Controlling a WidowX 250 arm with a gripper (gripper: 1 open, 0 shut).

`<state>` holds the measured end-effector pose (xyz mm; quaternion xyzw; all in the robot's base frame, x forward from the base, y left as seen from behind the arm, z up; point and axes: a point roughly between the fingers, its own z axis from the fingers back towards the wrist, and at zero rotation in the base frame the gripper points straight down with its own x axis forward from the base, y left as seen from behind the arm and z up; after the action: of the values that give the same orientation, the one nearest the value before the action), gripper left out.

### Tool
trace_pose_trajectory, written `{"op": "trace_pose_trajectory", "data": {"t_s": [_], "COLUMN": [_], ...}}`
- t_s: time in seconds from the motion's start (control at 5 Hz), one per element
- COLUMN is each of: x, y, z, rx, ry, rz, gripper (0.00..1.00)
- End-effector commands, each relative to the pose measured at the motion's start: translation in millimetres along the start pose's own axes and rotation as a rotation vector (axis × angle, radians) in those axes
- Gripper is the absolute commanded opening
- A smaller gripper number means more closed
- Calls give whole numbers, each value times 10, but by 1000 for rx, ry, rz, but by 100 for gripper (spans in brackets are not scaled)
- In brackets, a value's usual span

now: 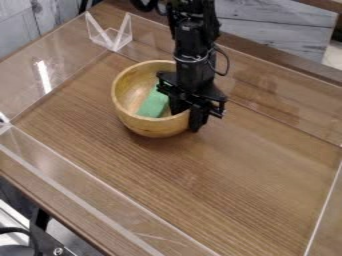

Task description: Remove the green block from inside the brown bowl and put it on the table

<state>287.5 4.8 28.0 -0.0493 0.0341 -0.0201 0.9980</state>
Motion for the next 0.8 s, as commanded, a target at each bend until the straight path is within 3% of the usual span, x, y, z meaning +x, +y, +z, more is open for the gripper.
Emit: {"op": "trace_pose_trajectory", "data": {"t_s": [0.0,0.6], "x": [-37,-128], "y": [-103,-318], "z": [59,87], "rx": [-22,-59], "ry": [11,83], "rz": [20,23], "gripper": [0,0]}}
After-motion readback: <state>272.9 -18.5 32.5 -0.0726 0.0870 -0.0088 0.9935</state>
